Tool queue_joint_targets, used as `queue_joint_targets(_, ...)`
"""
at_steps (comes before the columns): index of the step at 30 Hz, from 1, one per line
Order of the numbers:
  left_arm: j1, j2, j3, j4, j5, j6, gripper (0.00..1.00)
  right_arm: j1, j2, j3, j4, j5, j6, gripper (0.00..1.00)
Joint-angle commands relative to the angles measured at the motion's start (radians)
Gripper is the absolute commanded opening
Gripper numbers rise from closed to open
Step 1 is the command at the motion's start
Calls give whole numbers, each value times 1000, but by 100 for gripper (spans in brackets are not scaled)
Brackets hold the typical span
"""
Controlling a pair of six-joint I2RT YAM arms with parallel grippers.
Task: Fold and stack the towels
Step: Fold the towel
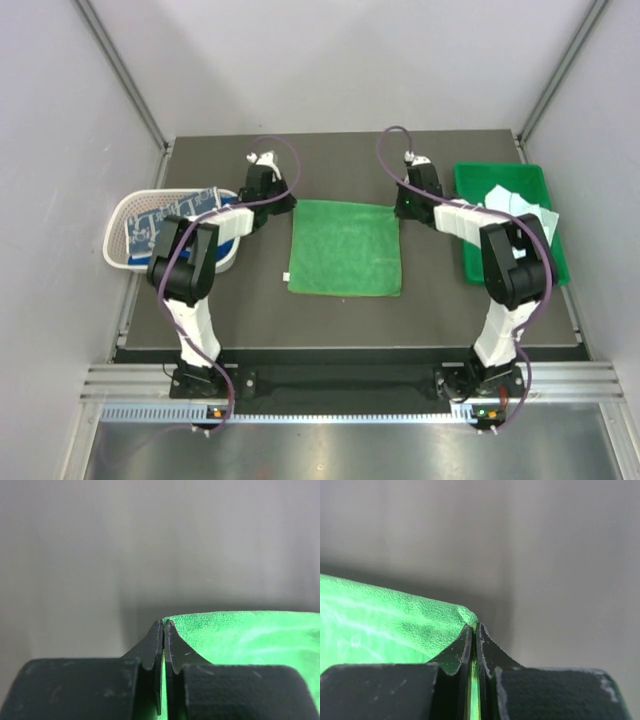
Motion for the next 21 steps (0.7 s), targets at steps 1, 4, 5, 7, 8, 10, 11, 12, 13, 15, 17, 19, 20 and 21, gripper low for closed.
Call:
queue_joint_targets(1, 6, -107, -72, 160, 41, -16, 0, -16, -110, -54, 90, -1, -5, 0)
queue_joint_targets(4, 6, -151, -123, 165, 70, -30, 0, -16, -165, -117, 108, -5, 15, 0)
queue_joint_targets(5, 4, -174, -135, 163, 84, -38, 0, -16, -180, -154, 115, -14, 21, 0)
queue_joint_targets(7, 3, -203, -186, 171, 83, -45, 0, -16, -223, -192, 136, -21, 38, 0)
queue_joint_targets(8, 3, -216, -206, 177, 84, -54, 0, -16, -239, -212, 139, -22, 44, 0)
queue_joint_targets(10, 1, -254, -258, 183, 95, -59, 0, -15, -289, -270, 156, -27, 57, 0)
queue_joint_targets(11, -2, -279, -290, 181, 92, -61, 0, -13, -308, -309, 161, -28, 61, 0)
queue_joint_targets(12, -5, -291, -307, 178, 87, -62, 0, -13, -337, -326, 162, -31, 67, 0)
queue_joint_targets(13, -7, -305, -325, 183, 89, -62, 0, -10, -352, -344, 168, -31, 76, 0)
queue_joint_targets(15, -13, -340, -373, 183, 87, -67, 0, -5, -397, -395, 167, -31, 83, 0)
queue_joint_targets(17, -16, -378, -402, 180, 94, -73, 0, -1, -426, -448, 174, -56, 95, 0)
queue_joint_targets(19, -17, -407, -439, 166, 80, -71, 0, 5, -466, -482, 177, -56, 109, 0)
queue_joint_targets(20, -17, -435, -462, 165, 81, -71, 0, 8, -478, -510, 179, -65, 113, 0)
queue_joint_targets(21, -19, -449, -469, 152, 81, -68, 0, 11, -499, -522, 176, -68, 116, 0)
